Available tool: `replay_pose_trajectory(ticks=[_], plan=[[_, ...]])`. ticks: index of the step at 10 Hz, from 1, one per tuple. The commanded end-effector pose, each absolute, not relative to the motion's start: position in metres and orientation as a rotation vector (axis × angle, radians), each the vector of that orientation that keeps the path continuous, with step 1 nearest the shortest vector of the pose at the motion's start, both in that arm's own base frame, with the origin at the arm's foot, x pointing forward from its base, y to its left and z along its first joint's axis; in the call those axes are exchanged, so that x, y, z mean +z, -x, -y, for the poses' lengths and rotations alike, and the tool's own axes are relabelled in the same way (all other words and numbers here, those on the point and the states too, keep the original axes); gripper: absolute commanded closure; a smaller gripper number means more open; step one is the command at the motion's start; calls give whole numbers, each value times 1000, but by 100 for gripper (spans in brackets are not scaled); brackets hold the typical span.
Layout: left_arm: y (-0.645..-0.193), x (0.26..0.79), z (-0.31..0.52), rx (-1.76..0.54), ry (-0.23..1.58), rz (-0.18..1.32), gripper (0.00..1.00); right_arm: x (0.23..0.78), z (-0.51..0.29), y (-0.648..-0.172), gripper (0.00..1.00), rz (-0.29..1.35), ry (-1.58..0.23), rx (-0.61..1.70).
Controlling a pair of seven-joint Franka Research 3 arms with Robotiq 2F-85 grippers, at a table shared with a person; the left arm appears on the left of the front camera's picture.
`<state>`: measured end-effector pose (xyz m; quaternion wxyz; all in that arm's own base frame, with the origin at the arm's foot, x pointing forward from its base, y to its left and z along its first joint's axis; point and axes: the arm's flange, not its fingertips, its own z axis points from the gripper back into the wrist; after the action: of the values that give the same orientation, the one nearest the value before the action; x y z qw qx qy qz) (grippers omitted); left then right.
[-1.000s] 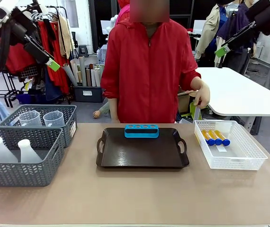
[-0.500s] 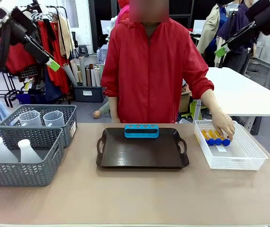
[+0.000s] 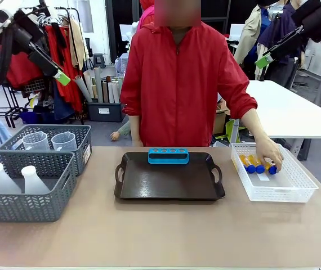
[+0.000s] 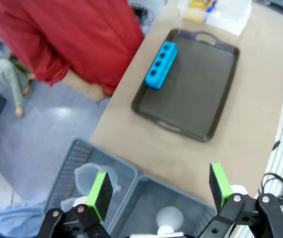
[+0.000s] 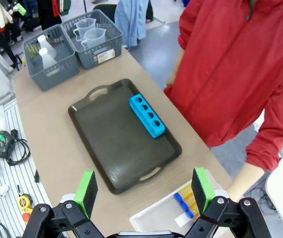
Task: Prepare the laboratory tools.
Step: Pick up one Small flask and place it on the Handle tray.
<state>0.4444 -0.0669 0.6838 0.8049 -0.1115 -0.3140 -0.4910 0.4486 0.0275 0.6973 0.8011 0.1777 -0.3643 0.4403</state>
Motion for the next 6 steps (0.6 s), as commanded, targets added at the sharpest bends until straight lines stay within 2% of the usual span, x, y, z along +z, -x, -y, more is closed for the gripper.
replay_pose_trajectory(ticks=[1, 6], plan=[[-445, 691, 62, -935, 89, 568, 0, 697, -27, -449, 0, 785, -392, 951], [-422, 653, 35, -632, -72, 311, 0, 697, -27, -449, 0, 785, -392, 951]])
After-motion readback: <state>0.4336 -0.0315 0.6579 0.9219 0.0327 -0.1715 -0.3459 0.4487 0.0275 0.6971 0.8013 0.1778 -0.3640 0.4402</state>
